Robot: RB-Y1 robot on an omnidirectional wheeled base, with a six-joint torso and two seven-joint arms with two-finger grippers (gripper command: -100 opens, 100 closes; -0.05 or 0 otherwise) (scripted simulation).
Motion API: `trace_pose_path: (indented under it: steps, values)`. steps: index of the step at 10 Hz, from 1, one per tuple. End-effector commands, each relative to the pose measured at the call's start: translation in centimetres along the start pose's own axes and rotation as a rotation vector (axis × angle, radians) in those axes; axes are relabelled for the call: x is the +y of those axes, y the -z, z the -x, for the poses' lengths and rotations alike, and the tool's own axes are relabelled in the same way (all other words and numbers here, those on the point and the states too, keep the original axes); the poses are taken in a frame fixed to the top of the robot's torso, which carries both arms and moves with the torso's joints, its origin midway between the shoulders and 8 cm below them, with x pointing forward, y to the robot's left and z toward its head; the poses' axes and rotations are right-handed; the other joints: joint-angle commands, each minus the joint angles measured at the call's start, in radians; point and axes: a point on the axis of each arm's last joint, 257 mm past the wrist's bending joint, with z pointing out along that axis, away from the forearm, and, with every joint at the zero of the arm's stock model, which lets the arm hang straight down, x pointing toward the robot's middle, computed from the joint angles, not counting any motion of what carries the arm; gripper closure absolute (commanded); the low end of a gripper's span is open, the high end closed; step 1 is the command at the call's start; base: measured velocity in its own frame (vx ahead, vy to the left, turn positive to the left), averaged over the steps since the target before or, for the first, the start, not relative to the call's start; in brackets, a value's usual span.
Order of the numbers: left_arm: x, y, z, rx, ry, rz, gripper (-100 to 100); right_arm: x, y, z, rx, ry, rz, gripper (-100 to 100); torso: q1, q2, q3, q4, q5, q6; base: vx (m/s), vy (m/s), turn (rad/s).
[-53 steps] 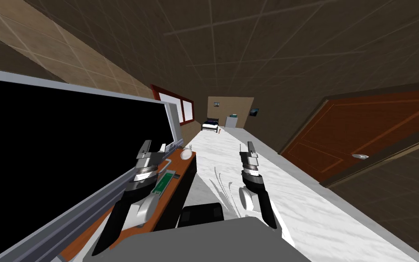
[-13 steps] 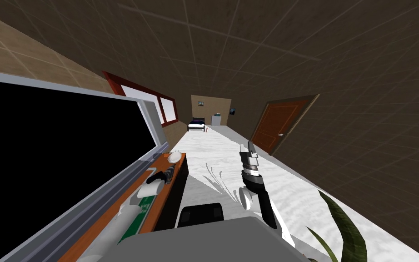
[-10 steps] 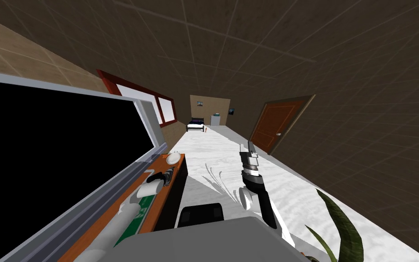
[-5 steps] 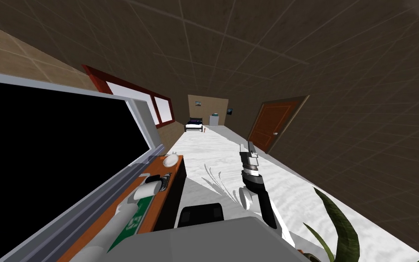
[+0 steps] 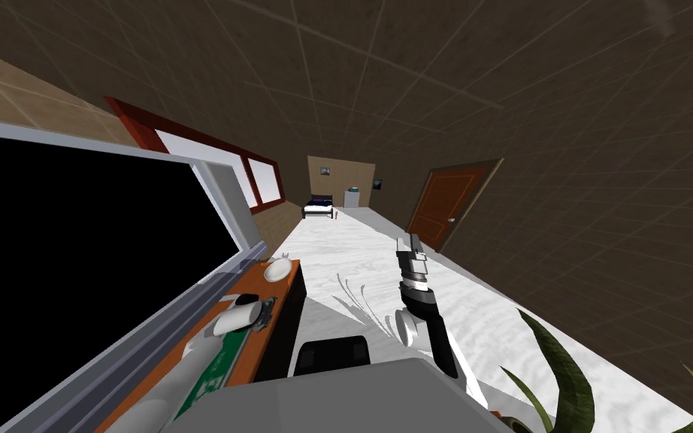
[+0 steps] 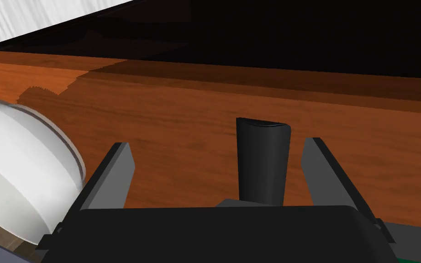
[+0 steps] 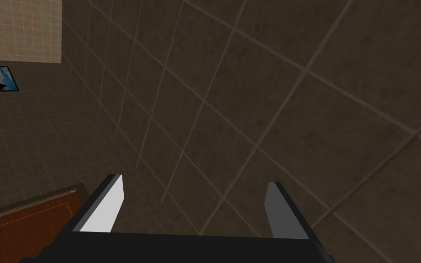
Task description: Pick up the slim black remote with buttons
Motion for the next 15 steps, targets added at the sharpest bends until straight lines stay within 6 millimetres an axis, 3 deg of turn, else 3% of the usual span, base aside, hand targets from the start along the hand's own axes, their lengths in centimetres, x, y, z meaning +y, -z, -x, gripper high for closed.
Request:
trace_pose_path:
  steps: [1, 2, 8, 9, 10, 11, 15]
  values:
    - [2.5, -0.1, 1.5, -0.004, 0.019, 0.08, -100, 0.0, 0.0, 0.0, 0.0, 0.0, 0.0, 0, 0.0, 0.0, 0.0, 0.0, 0.0, 0.0, 0.082, 0.006, -0.092]
    - [2.7, -0.1, 1.4, -0.002, 0.019, 0.089, -100, 0.0, 0.0, 0.0, 0.0, 0.0, 0.0, 0, 0.0, -0.001, -0.001, 0.0, 0.0, 0.0, 0.059, 0.004, -0.027]
    - [9.8, 0.6, 4.4, 0.0, 0.085, 0.315, -100, 0.0, 0.0, 0.0, 0.0, 0.0, 0.0, 0, 0.0, -0.001, -0.001, 0.0, 0.0, 0.0, 0.072, 0.014, -0.052]
    - [9.2, 0.4, 4.3, -0.001, 0.081, 0.293, -100, 0.0, 0.0, 0.0, 0.0, 0.0, 0.0, 0, 0.0, -0.001, -0.001, 0.0, 0.0, 0.0, 0.032, 0.009, -0.009]
    - [9.4, 0.4, 4.4, -0.001, 0.08, 0.298, 0, 0.0, 0.0, 0.0, 0.0, 0.0, 0.0, 0, 0.0, 0.001, 0.001, 0.0, 0.0, 0.0, 0.006, 0.002, 0.001]
    - [10.2, -0.4, 3.6, -0.002, 0.084, 0.296, -100, 0.0, 0.0, 0.0, 0.0, 0.0, 0.0, 0, -0.001, 0.003, 0.002, 0.001, 0.0, 0.0, 0.017, 0.032, -0.026]
    - [11.3, -1.1, 2.5, -0.002, 0.088, 0.296, -100, 0.0, 0.0, 0.0, 0.0, 0.0, 0.0, 0, -0.001, 0.004, 0.002, 0.001, 0.0, 0.0, 0.01, 0.009, 0.031]
